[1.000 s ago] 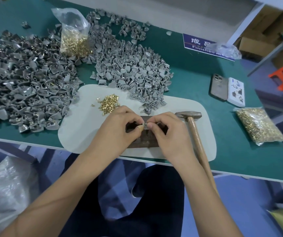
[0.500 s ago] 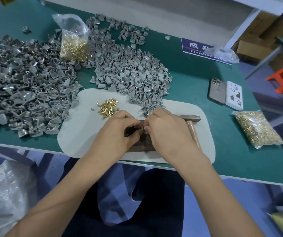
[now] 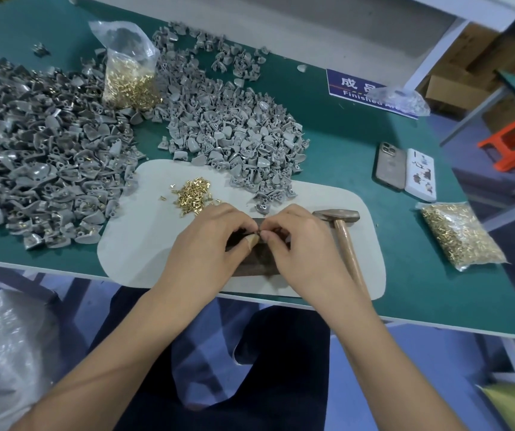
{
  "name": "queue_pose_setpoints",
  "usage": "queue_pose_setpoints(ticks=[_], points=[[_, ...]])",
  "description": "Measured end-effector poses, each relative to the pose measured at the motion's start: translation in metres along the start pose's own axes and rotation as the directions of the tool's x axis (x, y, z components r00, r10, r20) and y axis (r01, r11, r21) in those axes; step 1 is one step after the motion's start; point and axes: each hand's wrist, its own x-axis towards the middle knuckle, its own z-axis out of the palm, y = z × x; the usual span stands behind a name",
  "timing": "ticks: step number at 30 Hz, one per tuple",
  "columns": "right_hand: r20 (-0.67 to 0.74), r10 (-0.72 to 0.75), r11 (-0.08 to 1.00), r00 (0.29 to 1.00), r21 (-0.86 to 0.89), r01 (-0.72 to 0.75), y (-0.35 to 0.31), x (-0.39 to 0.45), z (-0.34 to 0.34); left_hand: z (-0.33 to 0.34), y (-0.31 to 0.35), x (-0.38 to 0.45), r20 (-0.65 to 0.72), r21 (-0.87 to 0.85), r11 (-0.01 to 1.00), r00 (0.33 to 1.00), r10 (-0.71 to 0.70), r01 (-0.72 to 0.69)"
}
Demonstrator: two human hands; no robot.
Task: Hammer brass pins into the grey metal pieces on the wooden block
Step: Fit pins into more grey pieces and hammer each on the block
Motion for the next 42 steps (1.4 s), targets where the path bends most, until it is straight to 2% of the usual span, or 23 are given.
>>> queue_pose_setpoints(ticks=[7, 10, 12, 14, 16, 17, 18, 19, 24, 27, 29, 31, 34, 38, 42], points=[[0.006, -0.04, 0.998, 0.999, -0.045, 0.04, 0.002, 0.003, 0.002, -0.001, -0.003, 0.002, -0.014, -0.035, 0.999, 0.999, -0.033, 0.033], [-0.022, -0.062, 0.997, 0.998, 0.04, 0.062, 0.008, -0.003, 0.004, 0.0, -0.002, 0.002, -0.02, -0.027, 1.0, 1.0, -0.014, 0.014], [-0.116, -0.027, 0.988, 0.993, 0.146, 0.044, 0.017, -0.009, 0.001, 0.0, -0.002, 0.001, -0.017, -0.034, 0.999, 1.0, -0.01, 0.009], [-0.302, 0.168, 0.967, 0.939, 0.236, -0.097, 0.039, -0.012, -0.004, -0.001, -0.002, 0.001, -0.014, -0.04, 0.999, 1.0, -0.012, 0.011], [-0.401, 0.4, 0.916, 0.824, 0.133, -0.379, 0.068, -0.016, -0.01, -0.001, -0.002, 0.001, -0.008, -0.032, 0.999, 1.0, -0.01, 0.01], [-0.374, 0.5, 0.849, 0.781, 0.032, -0.528, 0.081, -0.02, -0.01, -0.002, -0.003, 0.002, -0.002, -0.026, 1.0, 1.0, -0.009, 0.009], [-0.318, 0.569, 0.791, 0.758, -0.04, -0.611, 0.09, -0.023, -0.01, -0.002, -0.003, 0.003, 0.006, -0.017, 1.0, 1.0, -0.006, 0.006], [-0.269, 0.598, 0.769, 0.755, -0.071, -0.635, 0.097, -0.025, -0.009, -0.002, -0.005, 0.004, 0.013, -0.005, 1.0, 1.0, -0.004, 0.004], [-0.164, 0.54, 0.821, 0.825, -0.11, -0.56, 0.111, -0.017, -0.027, -0.001, -0.008, 0.002, -0.003, 0.024, 1.0, 1.0, 0.012, -0.012], [-0.109, 0.419, 0.907, 0.902, 0.096, -0.41, 0.092, -0.025, -0.045, -0.001, -0.006, 0.002, -0.013, 0.032, 0.999, 1.0, 0.02, -0.02], [-0.065, 0.343, 0.908, 0.937, 0.278, -0.313, 0.068, -0.034, -0.047, -0.001, -0.005, 0.002, -0.015, 0.06, 0.998, 0.999, 0.034, -0.033], [-0.012, 0.209, 0.924, 0.978, 0.329, -0.193, 0.048, -0.042, -0.043, -0.003, -0.003, 0.002, -0.012, 0.1, 0.994, 0.999, 0.034, -0.033], [0.028, 0.105, 0.972, 0.994, 0.208, -0.109, 0.032, -0.045, -0.034, -0.006, -0.002, 0.005, 0.017, 0.135, 0.991, 1.0, 0.019, -0.021], [-0.01, 0.114, 0.993, 0.993, 0.025, -0.114, 0.024, -0.039, -0.026, -0.008, -0.001, 0.008, 0.048, 0.128, 0.991, 0.998, 0.027, -0.033], [-0.159, 0.086, 0.994, 0.984, 0.086, -0.073, 0.015, -0.036, -0.025, -0.009, -0.002, 0.008, 0.06, 0.121, 0.992, 0.998, 0.037, -0.044]])
